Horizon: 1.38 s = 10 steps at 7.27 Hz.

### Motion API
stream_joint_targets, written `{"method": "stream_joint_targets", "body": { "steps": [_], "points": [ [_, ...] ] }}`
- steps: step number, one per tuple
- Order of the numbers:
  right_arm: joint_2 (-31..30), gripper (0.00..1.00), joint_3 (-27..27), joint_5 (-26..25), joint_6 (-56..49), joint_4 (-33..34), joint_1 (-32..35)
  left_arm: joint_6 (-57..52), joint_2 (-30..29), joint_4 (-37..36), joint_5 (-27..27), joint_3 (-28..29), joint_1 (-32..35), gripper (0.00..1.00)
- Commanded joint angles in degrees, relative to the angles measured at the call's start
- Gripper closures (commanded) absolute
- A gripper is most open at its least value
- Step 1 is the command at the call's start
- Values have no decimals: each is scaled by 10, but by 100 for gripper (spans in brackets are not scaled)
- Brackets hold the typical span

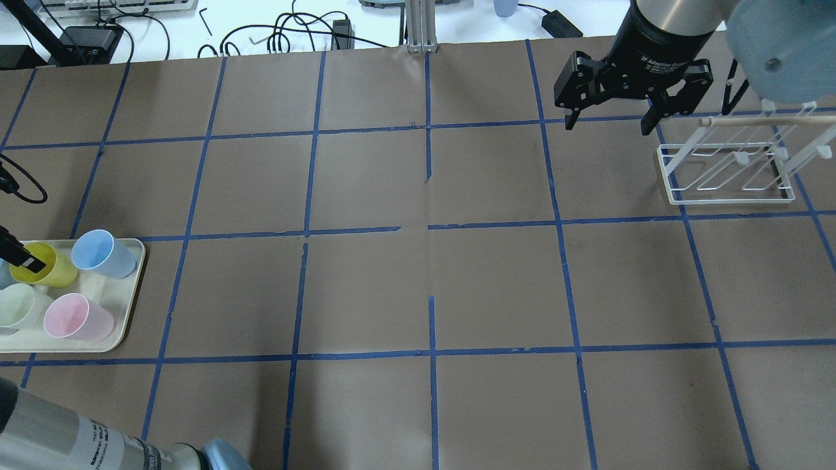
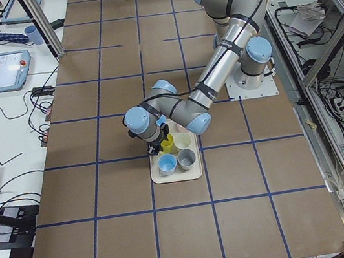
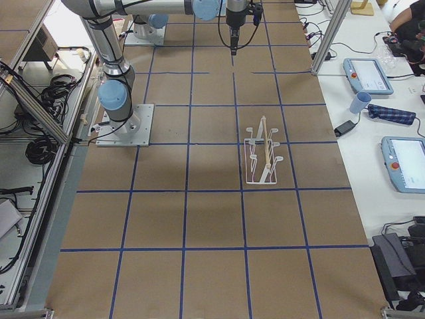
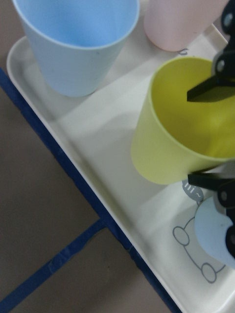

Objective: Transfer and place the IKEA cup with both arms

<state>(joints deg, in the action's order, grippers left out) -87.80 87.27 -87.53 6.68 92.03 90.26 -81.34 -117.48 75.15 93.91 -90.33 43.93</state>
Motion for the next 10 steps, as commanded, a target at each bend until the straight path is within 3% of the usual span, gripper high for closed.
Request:
{"method": "stream_joint_targets", "body": {
  "steps": [1,5,6,10],
  "points": [
    [0,0,0,0,0,1,0,1,5,0,2,7,0,20],
    [0,0,0,0,0,1,0,6,38,25,-5,18,14,18],
    [0,0,-1,0,0,1,0,28,61,47,-6,34,48,18],
    [0,0,-1,2,0,1,-1,356,173,142,-15,36,247,11]
  ]
}}
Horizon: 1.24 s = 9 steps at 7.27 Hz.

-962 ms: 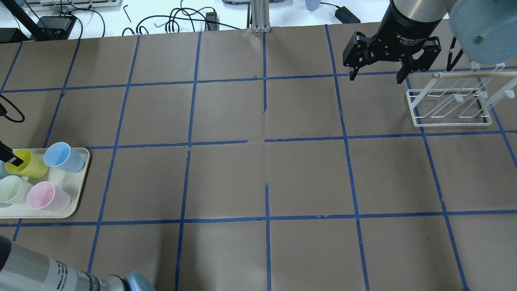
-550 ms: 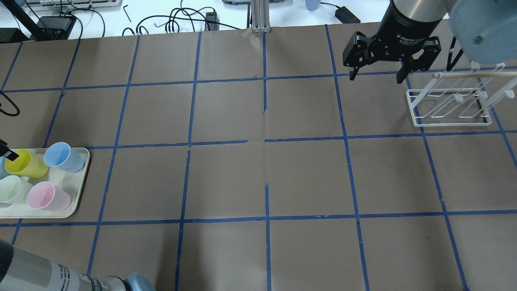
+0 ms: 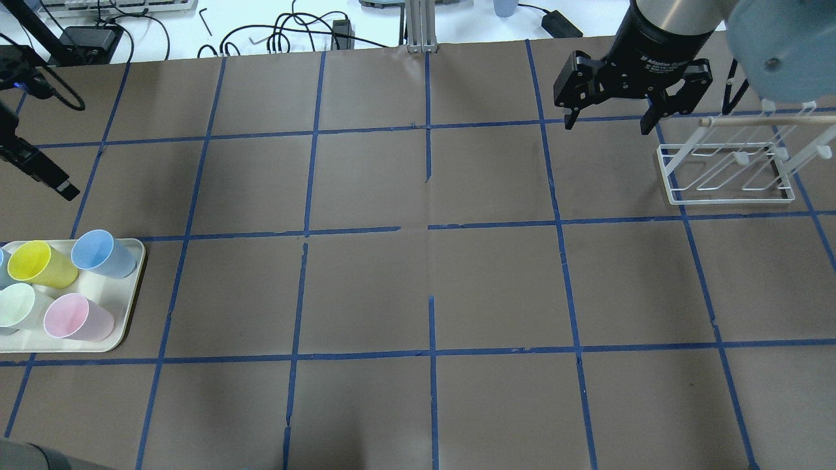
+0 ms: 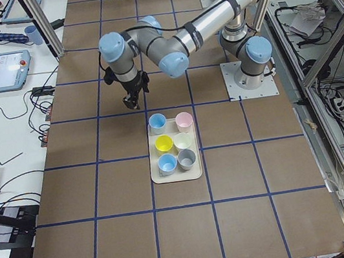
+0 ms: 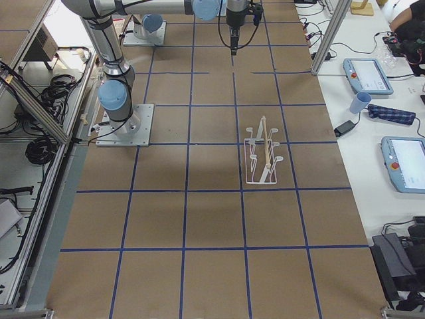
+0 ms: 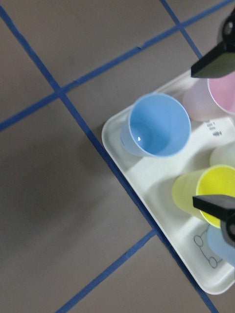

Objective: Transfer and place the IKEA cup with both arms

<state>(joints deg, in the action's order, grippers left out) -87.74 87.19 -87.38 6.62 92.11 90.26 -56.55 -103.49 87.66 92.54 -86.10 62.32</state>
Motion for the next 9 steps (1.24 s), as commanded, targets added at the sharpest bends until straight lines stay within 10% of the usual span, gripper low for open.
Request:
{"method": "stream_joint_targets", "body": {
  "steps": [1,4,9],
  "points": [
    [-1,0,0,-1,1,-1,-1,202,57,19,-10,-9,122,7],
    [-1,0,1,-1,1,0,0,404,118,41,-10,-20,242,0],
    [1,0,0,-2,0,1,0,522,149,37,-23,-42,253,0]
  ]
}}
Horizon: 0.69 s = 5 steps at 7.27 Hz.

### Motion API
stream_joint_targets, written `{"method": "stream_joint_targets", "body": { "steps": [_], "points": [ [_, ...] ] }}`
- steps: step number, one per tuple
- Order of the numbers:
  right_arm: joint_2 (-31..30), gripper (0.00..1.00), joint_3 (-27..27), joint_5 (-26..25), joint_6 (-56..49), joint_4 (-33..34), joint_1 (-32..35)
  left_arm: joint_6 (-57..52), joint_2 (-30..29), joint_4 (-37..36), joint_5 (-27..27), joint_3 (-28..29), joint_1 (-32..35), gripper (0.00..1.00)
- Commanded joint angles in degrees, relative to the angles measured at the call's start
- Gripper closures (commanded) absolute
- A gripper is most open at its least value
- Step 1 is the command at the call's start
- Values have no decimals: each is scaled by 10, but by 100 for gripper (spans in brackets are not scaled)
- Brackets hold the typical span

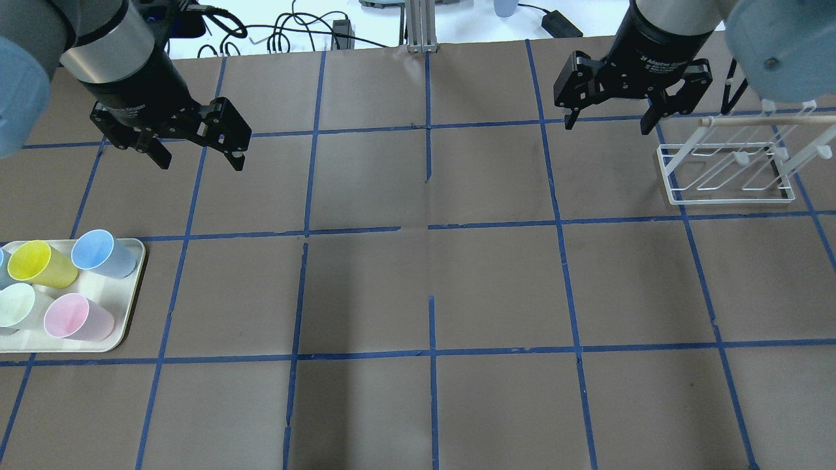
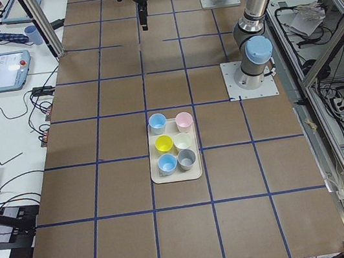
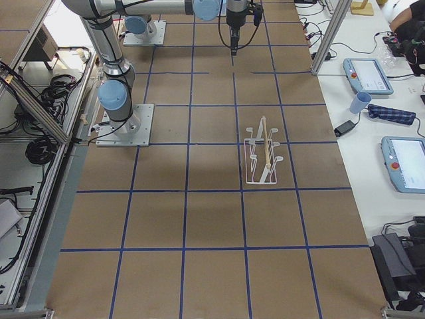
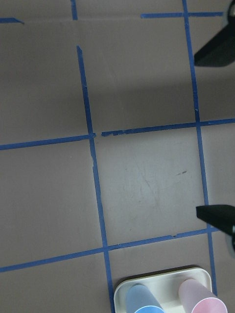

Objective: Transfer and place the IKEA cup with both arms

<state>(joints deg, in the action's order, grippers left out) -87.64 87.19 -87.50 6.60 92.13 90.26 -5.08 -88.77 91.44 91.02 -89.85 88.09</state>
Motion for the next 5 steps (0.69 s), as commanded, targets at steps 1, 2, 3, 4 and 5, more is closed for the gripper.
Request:
{"method": "stream_joint_targets", "body": {
  "steps": [1,2,3,4,5],
  "points": [
    [0,0,-1,0,0,0,0,7,2,2,-41,0,-9,0],
    [0,0,0,0,0,0,0,7,2,3,-41,5,-12,0],
    [1,0,0,-1,0,0,0,14,4,7,-37,7,-14,0],
    [0,0,0,-1,0,0,0,14,10,35,-28,9,-19,0],
    [0,0,0,-1,0,0,0,14,11,37,-20,11,-27,0]
  ]
}}
